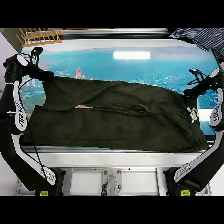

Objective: Fold the clothes and pants, and hang the long-sleeved shirts on hangers.

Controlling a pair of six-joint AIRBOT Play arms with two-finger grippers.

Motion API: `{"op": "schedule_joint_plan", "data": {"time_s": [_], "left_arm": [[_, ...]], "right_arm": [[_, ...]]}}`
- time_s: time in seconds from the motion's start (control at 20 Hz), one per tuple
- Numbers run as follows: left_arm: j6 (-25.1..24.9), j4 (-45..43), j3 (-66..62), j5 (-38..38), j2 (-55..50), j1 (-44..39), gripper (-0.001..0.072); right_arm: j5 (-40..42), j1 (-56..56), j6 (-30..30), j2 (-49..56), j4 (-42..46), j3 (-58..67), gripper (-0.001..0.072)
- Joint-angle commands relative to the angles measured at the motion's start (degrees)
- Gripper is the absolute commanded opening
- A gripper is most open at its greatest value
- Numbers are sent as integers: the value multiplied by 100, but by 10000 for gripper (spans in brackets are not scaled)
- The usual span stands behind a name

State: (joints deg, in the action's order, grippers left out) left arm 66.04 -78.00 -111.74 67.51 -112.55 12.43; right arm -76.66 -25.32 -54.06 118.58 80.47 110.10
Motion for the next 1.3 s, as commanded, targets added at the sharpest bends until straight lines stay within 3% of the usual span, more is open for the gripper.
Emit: {"op": "schedule_joint_plan", "data": {"time_s": [0.0,0.25,0.45,1.05,1.25], "left_arm": [[0,-59,-111,-17,4,2,7],[2,-203,-717,-332,157,4,6],[0,-612,245,-1523,1027,7,5],[-33,-651,3217,-2632,3171,437,5],[-415,-645,4350,-2885,3985,643,5]], "right_arm": [[31,31,-468,-96,243,380,37],[330,221,-1071,-743,931,793,35],[286,306,-1631,-1335,1539,791,34],[11,483,-2037,-2514,2011,-603,33],[76,522,-2107,-3167,2074,-1543,33]]}}
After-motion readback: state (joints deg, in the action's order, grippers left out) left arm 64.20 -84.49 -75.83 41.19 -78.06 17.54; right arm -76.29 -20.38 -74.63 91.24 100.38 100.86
